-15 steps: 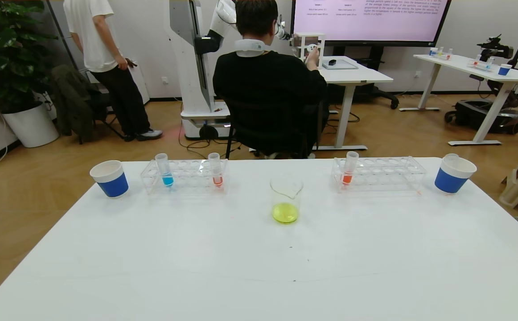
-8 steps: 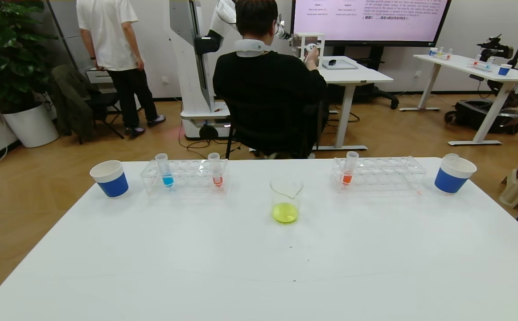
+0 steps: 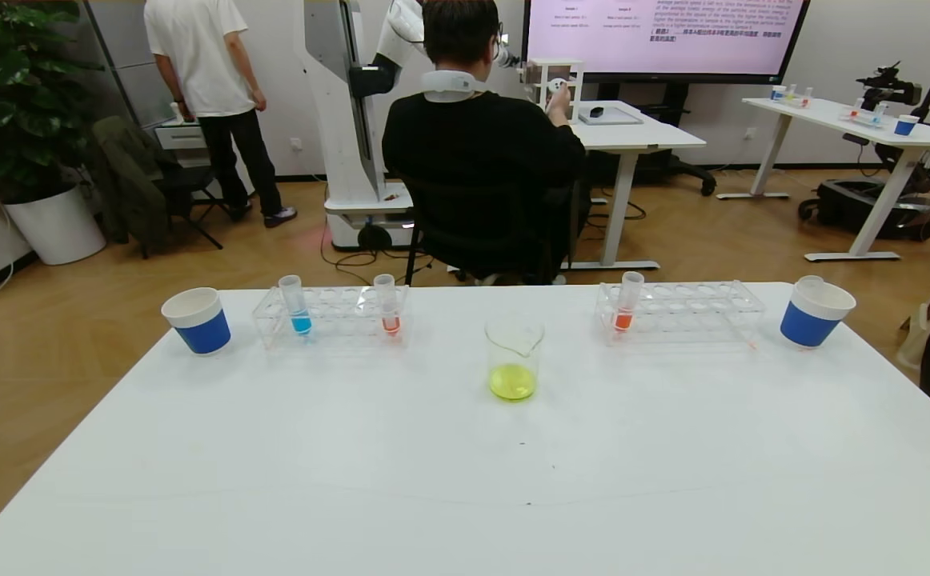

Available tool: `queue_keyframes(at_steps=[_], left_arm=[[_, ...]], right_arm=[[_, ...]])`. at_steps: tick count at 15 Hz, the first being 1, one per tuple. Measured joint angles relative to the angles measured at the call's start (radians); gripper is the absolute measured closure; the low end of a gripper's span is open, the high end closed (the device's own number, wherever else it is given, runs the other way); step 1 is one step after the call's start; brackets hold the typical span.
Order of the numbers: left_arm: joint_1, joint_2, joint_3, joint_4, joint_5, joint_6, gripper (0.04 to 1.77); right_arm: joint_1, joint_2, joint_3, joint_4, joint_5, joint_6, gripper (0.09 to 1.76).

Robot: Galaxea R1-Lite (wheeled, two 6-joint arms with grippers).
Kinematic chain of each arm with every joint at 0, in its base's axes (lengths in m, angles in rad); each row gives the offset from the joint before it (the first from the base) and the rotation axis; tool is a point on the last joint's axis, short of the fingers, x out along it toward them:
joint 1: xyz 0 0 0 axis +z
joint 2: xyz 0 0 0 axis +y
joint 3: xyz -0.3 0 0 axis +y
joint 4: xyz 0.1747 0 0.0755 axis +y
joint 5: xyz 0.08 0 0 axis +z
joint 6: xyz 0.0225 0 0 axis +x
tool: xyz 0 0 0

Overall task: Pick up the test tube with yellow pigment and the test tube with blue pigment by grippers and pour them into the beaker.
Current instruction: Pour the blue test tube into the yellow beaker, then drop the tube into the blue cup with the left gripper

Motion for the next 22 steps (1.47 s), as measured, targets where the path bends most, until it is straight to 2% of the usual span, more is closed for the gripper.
queue_keyframes(at_steps=[3, 6, 8, 10, 16, 20, 22], left_arm=[[-0.006, 0.127, -0.159, -0.001, -0.019, -0.021, 0.06], [-0.014, 0.370, -0.363, -0.039, -0.022, -0.059, 0.06], [-0.011, 0.562, -0.457, -0.142, -0.023, -0.072, 0.06], [0.004, 0.763, -0.513, -0.298, -0.024, -0.072, 0.06], [0.031, 1.324, -0.562, -0.788, -0.026, -0.049, 0.06], [0.034, 1.624, -0.552, -1.085, -0.019, -0.046, 0.06], [0.036, 1.741, -0.541, -1.193, -0.016, -0.045, 0.06]], right_arm=[[0.000, 0.000, 0.000, 0.000, 0.000, 0.000, 0.11], [0.000, 0.000, 0.000, 0.000, 0.000, 0.000, 0.11], [0.000, 0.000, 0.000, 0.000, 0.000, 0.000, 0.11], [0.000, 0.000, 0.000, 0.000, 0.000, 0.000, 0.11], [0.000, 0.000, 0.000, 0.000, 0.000, 0.000, 0.11], [0.000, 0.000, 0.000, 0.000, 0.000, 0.000, 0.11], [0.000, 0.000, 0.000, 0.000, 0.000, 0.000, 0.11]])
